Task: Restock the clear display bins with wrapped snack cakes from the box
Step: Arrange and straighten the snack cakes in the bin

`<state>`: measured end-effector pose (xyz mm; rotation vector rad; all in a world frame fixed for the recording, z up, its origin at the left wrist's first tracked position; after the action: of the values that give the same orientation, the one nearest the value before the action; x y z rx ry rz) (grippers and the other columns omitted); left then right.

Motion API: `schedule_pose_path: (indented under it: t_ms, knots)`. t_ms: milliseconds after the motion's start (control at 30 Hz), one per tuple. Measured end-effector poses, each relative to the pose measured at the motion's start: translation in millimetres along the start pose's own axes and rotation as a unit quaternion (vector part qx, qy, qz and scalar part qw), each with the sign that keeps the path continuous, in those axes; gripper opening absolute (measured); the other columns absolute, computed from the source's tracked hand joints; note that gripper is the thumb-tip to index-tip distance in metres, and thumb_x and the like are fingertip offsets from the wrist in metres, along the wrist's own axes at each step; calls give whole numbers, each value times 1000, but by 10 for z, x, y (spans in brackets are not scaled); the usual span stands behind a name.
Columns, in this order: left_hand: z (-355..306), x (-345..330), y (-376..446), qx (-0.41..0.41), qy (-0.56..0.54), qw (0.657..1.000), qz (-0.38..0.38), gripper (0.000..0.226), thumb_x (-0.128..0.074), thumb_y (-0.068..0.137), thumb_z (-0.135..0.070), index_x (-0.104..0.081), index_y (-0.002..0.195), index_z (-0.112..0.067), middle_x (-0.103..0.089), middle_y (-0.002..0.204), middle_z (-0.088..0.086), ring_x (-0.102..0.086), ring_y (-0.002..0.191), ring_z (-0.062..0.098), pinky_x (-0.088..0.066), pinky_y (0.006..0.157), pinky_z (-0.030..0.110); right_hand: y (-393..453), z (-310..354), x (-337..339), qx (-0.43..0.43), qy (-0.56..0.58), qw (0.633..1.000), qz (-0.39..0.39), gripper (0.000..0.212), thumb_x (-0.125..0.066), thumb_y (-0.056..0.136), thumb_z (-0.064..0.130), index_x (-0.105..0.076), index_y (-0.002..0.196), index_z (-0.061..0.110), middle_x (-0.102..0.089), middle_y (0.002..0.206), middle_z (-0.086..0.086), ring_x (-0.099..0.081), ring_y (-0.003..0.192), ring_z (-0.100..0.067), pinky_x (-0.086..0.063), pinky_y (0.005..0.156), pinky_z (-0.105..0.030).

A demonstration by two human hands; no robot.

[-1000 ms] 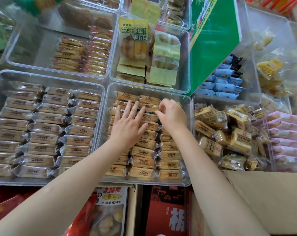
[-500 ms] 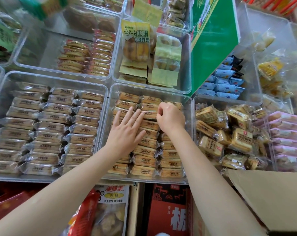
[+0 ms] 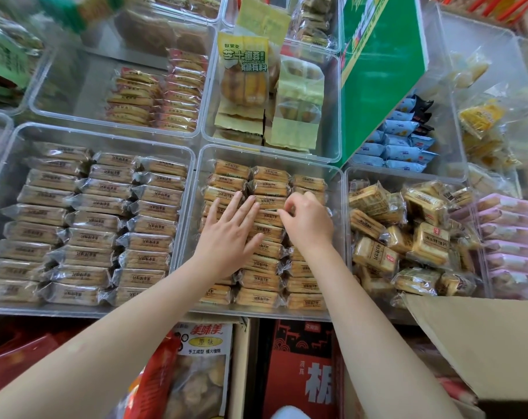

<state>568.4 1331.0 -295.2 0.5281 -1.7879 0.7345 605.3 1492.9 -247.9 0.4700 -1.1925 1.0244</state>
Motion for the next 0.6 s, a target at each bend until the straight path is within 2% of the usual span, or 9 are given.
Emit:
schedule_pose_path:
  t_ms: [100,167,333,600]
  knots:
    - [-5,-23,-8,1,-7,1000,-3,78,1,95,-64,-3,161,-24,2,168,-6,17,153,17,11,123,50,-25,-41,-8,-24,-55,996,73,22,-59,97,38,-66,110,21,-54,114,0,-57,97,-21,-41,70,-31]
    - [-10,-14,-13,2,-8,1000,1,79,3,94,-64,-2,161,-24,2,168,-6,17,153,17,10,124,50,-10,-11,-3,-23,-83,992,91,21,-59,98,34,-67,110,19,-55,115,0,-58,101,-22,-44,71,-33]
    - [-10,11,-31,11,-16,1000,-3,79,1,95,-65,1,162,-24,3,169,-5,17,154,17,10,124,49,53,128,68,4,-104,993,45,11,-54,97,14,-66,98,15,-58,103,-1,-60,85,-22,-54,73,-38]
    - [-70,-26,-80,21,-20,1000,1,79,-4,96,-67,2,162,-25,7,168,-5,20,153,17,12,124,48,74,-20,57,-7,-48,998,32,13,-59,99,24,-69,94,19,-58,101,4,-58,86,-19,-44,70,-32]
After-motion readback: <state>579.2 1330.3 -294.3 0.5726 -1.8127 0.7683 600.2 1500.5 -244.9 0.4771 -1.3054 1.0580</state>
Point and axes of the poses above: each hand's wrist, its own y-axis towards the middle knuckle, its own x-axis out of the back of the hand, z = x × y, the point moved 4 cm from there along y, towards the middle knuckle
